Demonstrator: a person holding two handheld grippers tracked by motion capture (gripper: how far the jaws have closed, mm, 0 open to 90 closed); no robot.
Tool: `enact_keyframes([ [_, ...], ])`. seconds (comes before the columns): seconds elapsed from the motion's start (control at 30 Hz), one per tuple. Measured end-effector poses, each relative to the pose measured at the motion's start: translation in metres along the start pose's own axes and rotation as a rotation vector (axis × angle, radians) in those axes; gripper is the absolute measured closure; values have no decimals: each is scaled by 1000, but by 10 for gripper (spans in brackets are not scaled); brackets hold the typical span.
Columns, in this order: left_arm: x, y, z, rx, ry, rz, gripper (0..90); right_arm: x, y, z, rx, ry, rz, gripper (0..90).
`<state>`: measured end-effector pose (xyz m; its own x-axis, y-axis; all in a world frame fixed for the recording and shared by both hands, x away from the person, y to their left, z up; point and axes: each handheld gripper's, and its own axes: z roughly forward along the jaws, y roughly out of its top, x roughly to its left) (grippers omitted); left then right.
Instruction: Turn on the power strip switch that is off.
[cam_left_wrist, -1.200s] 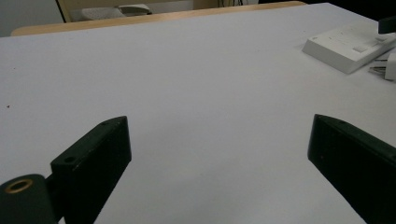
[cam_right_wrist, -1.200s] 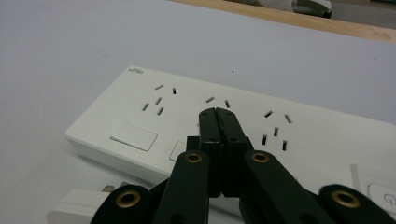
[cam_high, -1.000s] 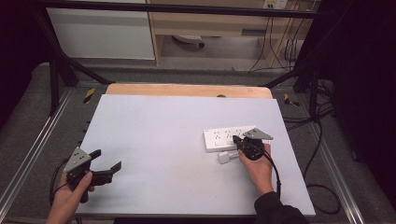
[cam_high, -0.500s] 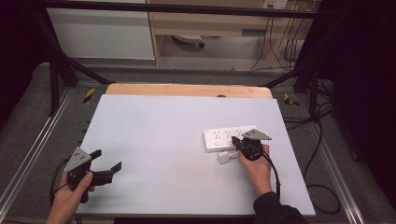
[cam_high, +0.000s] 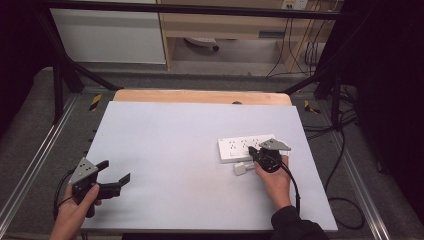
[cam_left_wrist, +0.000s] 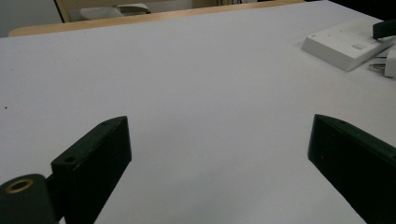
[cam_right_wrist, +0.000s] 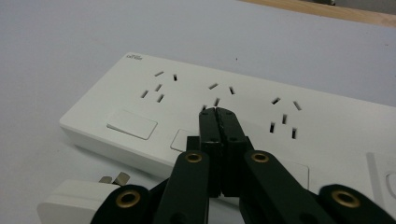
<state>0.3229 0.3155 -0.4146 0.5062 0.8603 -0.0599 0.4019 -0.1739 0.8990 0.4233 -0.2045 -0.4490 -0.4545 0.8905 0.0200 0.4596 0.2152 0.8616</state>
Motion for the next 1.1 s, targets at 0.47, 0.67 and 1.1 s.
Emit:
enact_keyframes([
  [0.47,0,0,0,0,-2,-2,61,1,-1,-1,-1,-9,-1,900],
  [0.67,0,0,0,2,-1,-4,61,0,0,-1,-3,-20,-4,900],
  [1.1,0,-1,1,6,-3,-2,61,-1,-1,-2,-1,-13,2,900],
])
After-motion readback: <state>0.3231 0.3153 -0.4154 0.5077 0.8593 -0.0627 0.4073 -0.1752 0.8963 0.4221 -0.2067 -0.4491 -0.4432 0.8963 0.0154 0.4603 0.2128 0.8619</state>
